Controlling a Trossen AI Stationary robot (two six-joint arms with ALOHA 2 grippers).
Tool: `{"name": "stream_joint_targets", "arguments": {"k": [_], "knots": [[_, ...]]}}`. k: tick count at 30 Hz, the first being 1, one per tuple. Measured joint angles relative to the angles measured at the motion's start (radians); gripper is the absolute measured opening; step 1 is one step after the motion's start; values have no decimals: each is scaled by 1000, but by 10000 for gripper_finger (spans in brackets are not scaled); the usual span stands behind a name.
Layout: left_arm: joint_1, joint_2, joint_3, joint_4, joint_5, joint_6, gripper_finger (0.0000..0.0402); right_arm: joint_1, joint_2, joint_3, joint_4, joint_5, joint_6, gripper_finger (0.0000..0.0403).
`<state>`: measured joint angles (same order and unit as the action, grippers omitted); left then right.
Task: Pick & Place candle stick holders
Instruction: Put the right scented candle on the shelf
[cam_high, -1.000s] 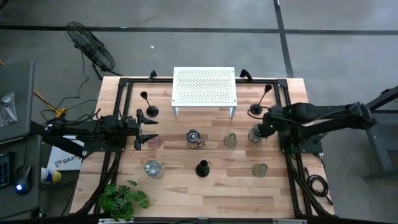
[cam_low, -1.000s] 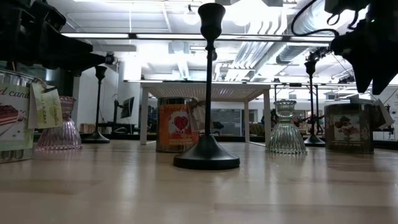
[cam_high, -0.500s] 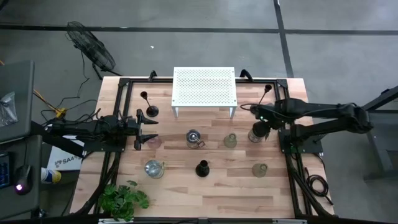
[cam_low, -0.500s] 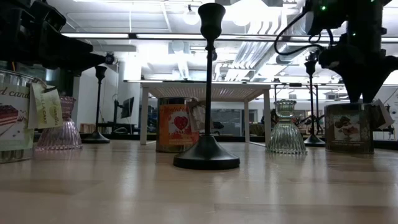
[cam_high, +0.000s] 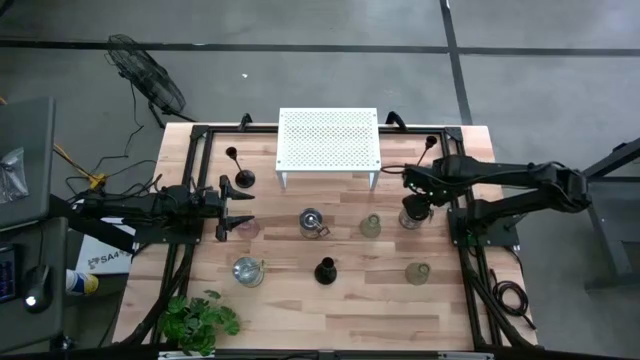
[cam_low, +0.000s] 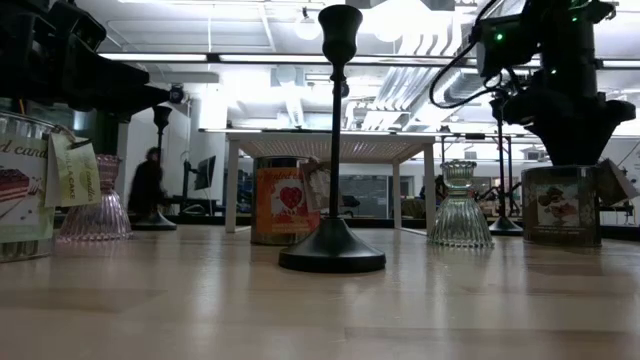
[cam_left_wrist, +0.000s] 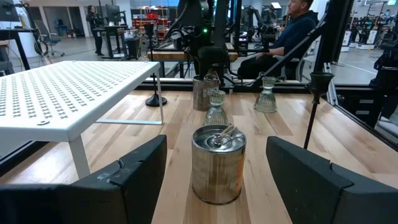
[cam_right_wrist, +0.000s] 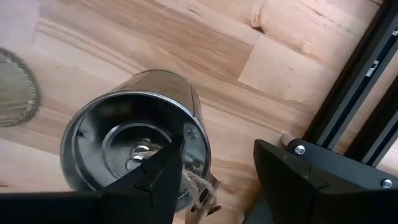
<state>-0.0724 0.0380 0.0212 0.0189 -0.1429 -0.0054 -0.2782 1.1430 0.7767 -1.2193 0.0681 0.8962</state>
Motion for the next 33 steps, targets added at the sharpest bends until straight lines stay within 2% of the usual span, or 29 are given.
{"name": "stream_joint_targets", "arguments": {"k": [7,18,27,33], "knots": [[0,0,0,0,0,0,269,0,54,5,7,-10,-4,190],[0,0,0,0,0,0,269,0,64,3,32,-44,17,190],[0,0,0,0,0,0,269,1,68,-2,245,-199,-11,190],[0,0,0,0,0,0,269,1,96,-2,336,-232,-51,179]]}}
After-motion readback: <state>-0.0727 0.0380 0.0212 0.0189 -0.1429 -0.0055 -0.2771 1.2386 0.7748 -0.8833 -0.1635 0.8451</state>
